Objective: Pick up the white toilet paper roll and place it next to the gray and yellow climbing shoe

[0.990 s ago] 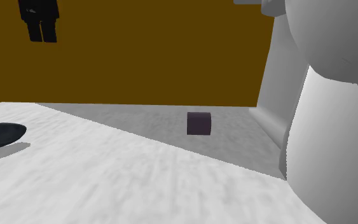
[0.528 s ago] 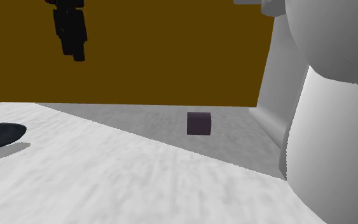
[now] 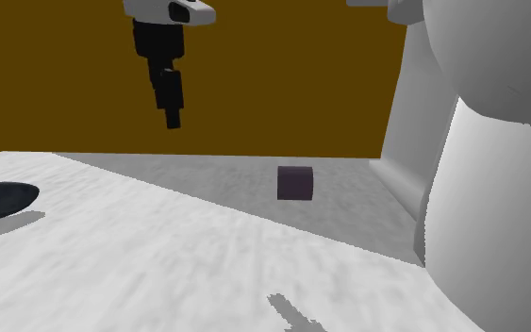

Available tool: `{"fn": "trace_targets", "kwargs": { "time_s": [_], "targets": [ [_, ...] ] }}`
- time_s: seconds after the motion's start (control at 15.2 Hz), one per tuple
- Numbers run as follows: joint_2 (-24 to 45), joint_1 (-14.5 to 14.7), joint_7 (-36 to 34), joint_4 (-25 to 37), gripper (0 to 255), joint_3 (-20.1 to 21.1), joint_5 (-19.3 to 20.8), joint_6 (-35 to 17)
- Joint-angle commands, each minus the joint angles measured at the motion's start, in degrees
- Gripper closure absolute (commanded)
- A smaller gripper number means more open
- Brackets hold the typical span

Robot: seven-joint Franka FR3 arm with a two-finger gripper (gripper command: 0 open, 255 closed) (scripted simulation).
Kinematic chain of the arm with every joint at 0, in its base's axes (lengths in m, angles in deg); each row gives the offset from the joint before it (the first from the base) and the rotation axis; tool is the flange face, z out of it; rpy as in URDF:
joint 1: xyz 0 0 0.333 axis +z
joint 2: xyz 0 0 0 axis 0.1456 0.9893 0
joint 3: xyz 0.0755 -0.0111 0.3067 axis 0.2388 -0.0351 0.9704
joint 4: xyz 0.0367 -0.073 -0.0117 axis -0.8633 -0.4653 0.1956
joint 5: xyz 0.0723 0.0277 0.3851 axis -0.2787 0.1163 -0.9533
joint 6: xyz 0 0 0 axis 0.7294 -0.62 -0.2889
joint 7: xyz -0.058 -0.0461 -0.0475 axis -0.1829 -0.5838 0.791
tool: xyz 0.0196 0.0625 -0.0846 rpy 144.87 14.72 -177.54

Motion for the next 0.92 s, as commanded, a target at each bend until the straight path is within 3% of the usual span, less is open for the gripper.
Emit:
{"fn": "trace_targets", "kwargs": {
  "time_s": [0.0,0.4,0.86],
  "targets": [
    [3.6,0.1,-0.3,0.4,0,-1.3,-2.7,-4.4],
    [14.8,0.9,1.9,3.0,0,-5.8,-13.2,-14.9],
    [29.2,1.3,8.8,9.3,0,-9.7,-31.9,-22.1]
  ]
}}
